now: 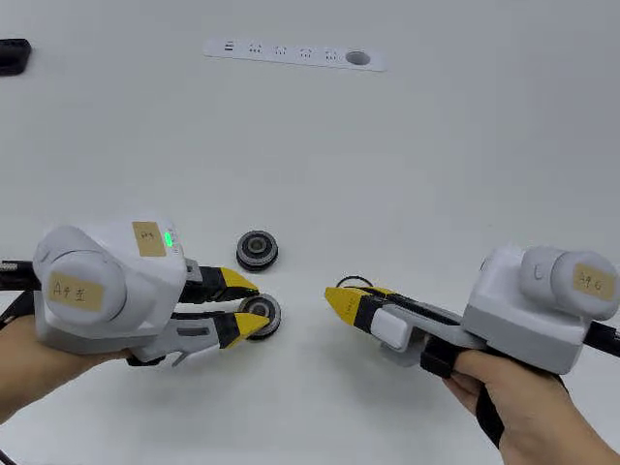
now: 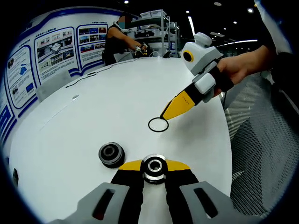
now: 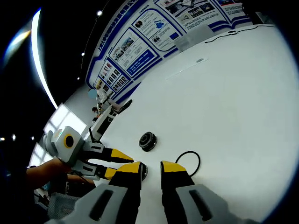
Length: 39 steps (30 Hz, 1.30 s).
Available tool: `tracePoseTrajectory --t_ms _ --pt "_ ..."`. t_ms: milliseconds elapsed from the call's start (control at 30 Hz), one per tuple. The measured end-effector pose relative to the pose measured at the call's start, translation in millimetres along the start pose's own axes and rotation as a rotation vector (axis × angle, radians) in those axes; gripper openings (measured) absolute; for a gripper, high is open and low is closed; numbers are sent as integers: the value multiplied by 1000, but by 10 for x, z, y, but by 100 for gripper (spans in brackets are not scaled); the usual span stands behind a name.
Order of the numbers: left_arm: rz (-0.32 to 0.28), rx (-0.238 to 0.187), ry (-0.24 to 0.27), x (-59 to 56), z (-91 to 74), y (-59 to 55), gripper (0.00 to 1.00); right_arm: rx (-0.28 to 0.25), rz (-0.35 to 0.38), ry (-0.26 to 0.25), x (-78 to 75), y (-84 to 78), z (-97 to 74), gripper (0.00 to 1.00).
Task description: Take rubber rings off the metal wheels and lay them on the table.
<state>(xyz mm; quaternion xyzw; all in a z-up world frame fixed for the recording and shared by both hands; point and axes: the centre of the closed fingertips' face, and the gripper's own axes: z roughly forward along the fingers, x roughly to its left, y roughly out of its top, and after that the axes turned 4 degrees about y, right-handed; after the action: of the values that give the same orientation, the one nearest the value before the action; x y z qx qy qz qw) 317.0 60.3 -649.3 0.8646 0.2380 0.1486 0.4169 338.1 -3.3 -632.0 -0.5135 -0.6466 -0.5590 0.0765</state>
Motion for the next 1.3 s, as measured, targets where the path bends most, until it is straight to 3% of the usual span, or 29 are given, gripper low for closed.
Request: tracePoseTrajectory --t_ms 267,567,667,800,1000,1067,1300 --pt "-10 8 -5 -9 5 -48 16 1 5 15 45 -5 28 17" --pt "2 12 -11 -6 2 -59 14 32 20 59 153 -132 109 17" --pt "-7 23 -13 8 0 -58 13 42 32 89 217 -179 153 21" --pt "26 47 -20 4 6 -60 13 51 78 160 367 -228 225 33" --pt "13 37 -22 7 8 -60 13 86 133 188 425 -293 341 45" --pt "12 33 -24 6 9 -57 13 93 175 202 448 -298 370 46" --pt "12 24 -24 -1 14 -47 13 122 202 189 397 -351 420 48"
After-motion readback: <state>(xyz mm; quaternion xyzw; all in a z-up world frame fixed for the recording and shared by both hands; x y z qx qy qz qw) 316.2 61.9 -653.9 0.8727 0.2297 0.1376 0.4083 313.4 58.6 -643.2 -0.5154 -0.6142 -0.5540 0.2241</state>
